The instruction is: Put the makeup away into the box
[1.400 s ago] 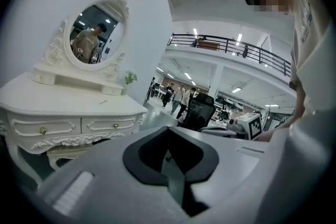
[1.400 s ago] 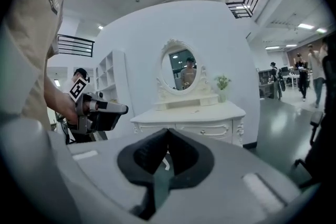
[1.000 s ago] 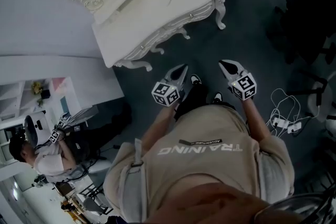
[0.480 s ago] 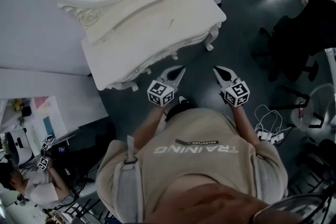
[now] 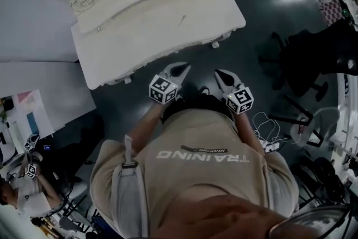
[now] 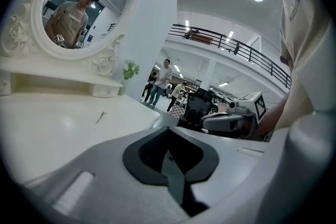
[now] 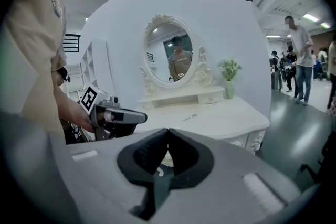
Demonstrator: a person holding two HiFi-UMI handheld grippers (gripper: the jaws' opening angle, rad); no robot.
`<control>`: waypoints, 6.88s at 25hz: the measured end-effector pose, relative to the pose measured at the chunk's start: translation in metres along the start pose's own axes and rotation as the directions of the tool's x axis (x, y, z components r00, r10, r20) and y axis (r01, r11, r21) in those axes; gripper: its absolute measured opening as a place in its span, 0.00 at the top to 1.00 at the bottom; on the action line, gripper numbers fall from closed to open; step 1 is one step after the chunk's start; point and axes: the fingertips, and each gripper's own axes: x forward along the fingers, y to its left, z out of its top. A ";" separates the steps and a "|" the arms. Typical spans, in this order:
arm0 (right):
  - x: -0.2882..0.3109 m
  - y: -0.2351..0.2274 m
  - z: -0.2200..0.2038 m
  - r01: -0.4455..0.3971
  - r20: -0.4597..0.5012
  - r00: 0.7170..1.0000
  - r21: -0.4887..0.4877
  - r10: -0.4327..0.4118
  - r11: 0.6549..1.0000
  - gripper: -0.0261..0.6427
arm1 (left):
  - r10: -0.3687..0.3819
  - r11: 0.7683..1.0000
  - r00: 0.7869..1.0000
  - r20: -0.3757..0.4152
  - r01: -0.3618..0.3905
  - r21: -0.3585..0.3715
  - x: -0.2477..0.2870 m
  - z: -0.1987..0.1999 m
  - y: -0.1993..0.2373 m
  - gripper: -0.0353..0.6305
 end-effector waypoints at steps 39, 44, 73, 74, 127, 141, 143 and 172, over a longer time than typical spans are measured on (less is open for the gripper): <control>0.152 -0.145 0.089 -0.255 -0.117 0.963 -0.115 0.242 0.960 0.96 | 0.279 0.959 0.957 0.085 -0.282 0.031 0.078 0.110 0.146 0.94; 0.213 -0.161 0.108 -0.118 -0.100 0.989 -0.088 0.109 0.989 0.96 | 0.199 0.976 0.979 0.052 -0.203 0.076 0.072 0.107 0.187 0.94; 0.383 -0.272 0.103 0.191 -0.101 0.978 0.067 -0.184 0.979 0.81 | 0.361 0.917 0.932 -0.025 -0.359 -0.175 0.077 0.077 0.229 0.94; 0.381 -0.274 0.102 0.203 -0.107 0.975 0.086 -0.193 0.975 0.81 | 0.360 0.918 0.933 -0.023 -0.358 -0.170 0.076 0.080 0.229 0.94; 0.313 -0.120 0.016 -0.787 -0.687 0.593 -0.382 0.421 0.484 0.66 | 0.477 0.867 0.874 0.095 -0.451 -0.211 0.048 0.105 0.247 0.94; 0.311 -0.123 0.004 -0.817 -0.714 0.560 -0.391 0.420 0.424 0.86 | 0.507 0.848 0.859 0.072 -0.482 -0.221 0.042 0.102 0.249 0.94; 0.310 -0.128 0.007 -0.801 -0.704 0.581 -0.403 0.410 0.443 0.86 | 0.494 0.857 0.867 0.072 -0.471 -0.209 0.045 0.105 0.250 0.94; 0.302 -0.260 0.134 -0.454 -0.491 0.851 -0.505 0.188 0.734 0.86 | 0.431 0.896 0.891 0.145 -0.404 -0.183 0.053 0.130 0.241 0.94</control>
